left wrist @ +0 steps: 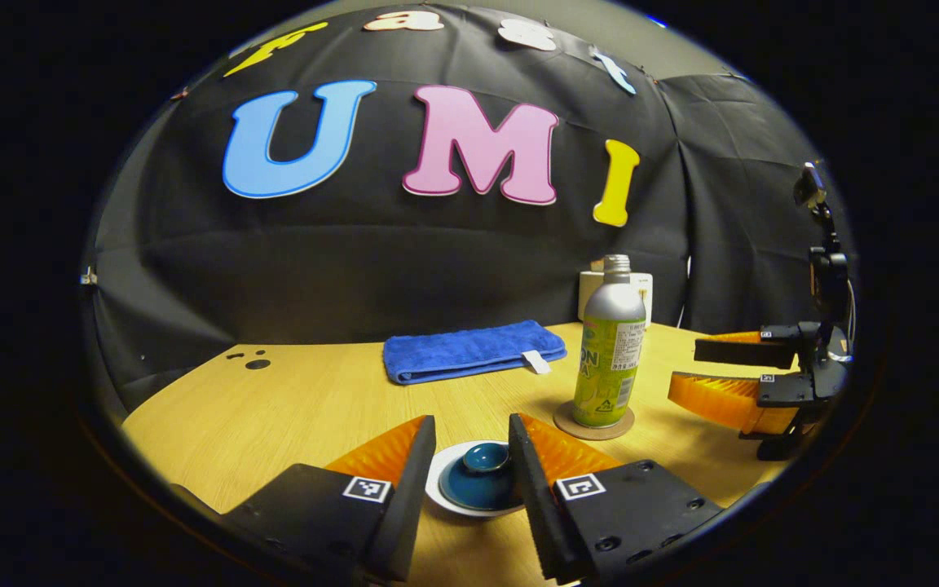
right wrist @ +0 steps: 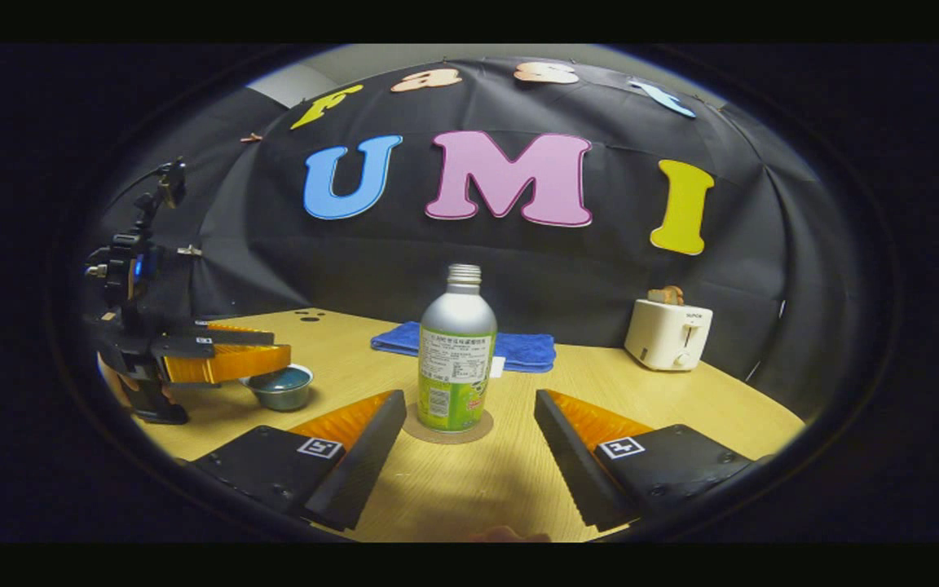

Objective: Open the teacup lid with one hand, grasp the water bottle and pour water into the teacup with the other hand; after pouring, place the water bottle on the coaster and then close the teacup lid.

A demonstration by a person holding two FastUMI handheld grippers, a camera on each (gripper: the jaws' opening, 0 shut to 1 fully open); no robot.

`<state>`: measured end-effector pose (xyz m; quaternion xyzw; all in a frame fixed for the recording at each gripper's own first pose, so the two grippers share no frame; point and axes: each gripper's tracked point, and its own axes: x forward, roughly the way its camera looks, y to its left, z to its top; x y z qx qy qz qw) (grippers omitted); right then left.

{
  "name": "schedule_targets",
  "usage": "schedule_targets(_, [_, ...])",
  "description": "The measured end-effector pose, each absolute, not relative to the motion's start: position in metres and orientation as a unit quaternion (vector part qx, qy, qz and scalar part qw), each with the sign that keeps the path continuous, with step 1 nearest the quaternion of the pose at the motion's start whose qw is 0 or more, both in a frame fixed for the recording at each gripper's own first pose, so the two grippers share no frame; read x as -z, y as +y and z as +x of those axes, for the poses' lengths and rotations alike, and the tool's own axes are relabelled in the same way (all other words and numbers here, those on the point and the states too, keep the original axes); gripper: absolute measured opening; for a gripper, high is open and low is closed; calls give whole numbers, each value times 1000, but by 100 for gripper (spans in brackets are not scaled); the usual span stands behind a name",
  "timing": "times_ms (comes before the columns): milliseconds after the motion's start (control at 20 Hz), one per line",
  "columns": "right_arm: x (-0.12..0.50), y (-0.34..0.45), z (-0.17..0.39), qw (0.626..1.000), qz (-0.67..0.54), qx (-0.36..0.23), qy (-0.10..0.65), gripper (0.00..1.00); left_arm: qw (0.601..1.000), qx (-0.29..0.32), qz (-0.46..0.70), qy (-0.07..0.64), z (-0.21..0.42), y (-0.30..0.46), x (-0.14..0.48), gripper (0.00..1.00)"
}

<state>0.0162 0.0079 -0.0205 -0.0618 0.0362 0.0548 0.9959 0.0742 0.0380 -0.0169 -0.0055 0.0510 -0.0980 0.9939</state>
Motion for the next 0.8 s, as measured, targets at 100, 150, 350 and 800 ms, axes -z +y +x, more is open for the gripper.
schedule_targets(100, [18, 12, 14, 996, -53, -61, 32, 97, 996, 85, -15, 28, 67, 45, 8, 64])
schedule_targets(150, [16, 15, 14, 996, -46, -67, 28, 98, 996, 84, -22, 11, 62, 43, 0, 66])
schedule_targets(350, [9, 22, 10, 996, -17, -86, 19, 98, 993, 88, -48, -66, 36, 29, -31, 86])
schedule_targets(800, [11, 29, -11, 996, -6, -86, -2, 98, 998, 66, -14, -15, 25, -23, -4, 90])
